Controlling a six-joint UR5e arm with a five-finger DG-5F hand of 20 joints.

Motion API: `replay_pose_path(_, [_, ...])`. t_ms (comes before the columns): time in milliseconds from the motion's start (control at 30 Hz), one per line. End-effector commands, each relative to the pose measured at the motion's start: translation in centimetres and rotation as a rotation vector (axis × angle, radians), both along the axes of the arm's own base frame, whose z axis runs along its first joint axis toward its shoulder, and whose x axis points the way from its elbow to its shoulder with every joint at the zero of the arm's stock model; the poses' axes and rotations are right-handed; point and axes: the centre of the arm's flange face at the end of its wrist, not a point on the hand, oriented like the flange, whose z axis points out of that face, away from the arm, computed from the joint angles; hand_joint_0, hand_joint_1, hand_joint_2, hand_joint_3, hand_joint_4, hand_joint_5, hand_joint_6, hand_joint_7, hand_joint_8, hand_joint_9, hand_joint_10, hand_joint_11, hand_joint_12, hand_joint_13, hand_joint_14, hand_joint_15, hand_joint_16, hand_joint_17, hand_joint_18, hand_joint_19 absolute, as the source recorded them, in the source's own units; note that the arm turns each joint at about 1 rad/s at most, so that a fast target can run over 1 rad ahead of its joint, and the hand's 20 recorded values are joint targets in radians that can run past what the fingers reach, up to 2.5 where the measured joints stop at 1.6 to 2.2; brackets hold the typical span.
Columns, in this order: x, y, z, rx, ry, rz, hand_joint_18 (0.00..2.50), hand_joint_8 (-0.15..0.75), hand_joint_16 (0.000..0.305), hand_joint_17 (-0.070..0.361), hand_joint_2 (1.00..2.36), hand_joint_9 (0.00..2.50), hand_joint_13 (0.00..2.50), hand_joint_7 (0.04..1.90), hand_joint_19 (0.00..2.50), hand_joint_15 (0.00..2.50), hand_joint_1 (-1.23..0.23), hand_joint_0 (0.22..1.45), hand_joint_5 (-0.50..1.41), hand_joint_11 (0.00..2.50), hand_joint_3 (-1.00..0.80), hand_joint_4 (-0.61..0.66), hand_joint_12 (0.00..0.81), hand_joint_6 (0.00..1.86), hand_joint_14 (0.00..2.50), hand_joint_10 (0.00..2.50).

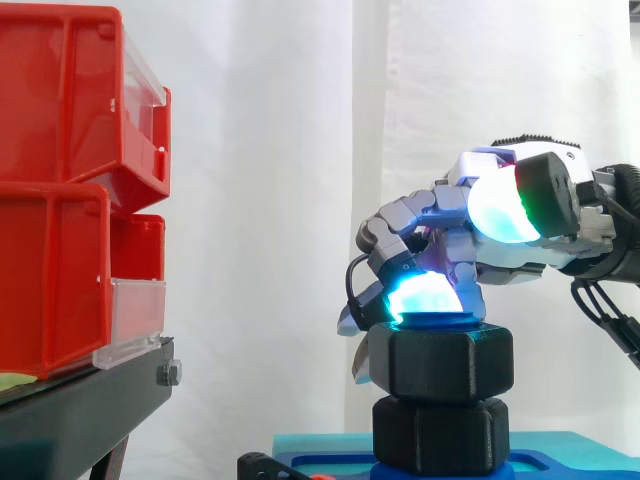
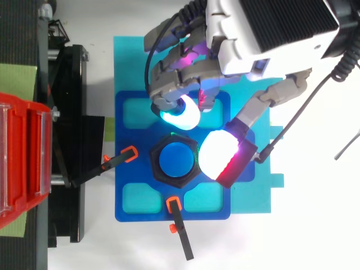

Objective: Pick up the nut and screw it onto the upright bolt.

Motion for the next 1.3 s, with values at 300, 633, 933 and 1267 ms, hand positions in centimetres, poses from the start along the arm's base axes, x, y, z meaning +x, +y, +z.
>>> replay_pose_path(300, [0.8,-1.4,3.0,-0.042,-0.095,0.024,0.21,0.244,0.043,0.096,1.00,0.89,0.51,0.70,0.00,0.00,-0.27,0.46,-0.14,0.00,-0.50,0.18,0.323,0.50,0.00,0.00])
replay_pose_path(633, [1.3,-0.1,3.0,-0.040,-0.072,0.027,0.00,0.226,0.046,0.103,1.00,0.62,0.25,0.59,0.00,0.00,-0.27,0.44,-0.16,0.00,-0.50,0.13,0.339,0.50,0.00,0.00])
replay_pose_path(933, [2.1,1.5,0.0,0.002,-0.018,0.046,0.00,0.229,0.046,0.104,1.00,0.58,0.21,0.61,0.00,0.00,-0.27,0.44,-0.16,0.00,-0.50,0.14,0.344,0.50,0.00,0.00])
replay_pose_path(1267, [1.6,2.9,-0.7,0.011,0.060,0.055,0.00,0.254,0.046,0.104,1.00,0.60,0.23,0.91,0.00,0.00,-0.24,0.44,-0.11,0.00,-0.50,0.19,0.352,0.50,0.00,0.00])
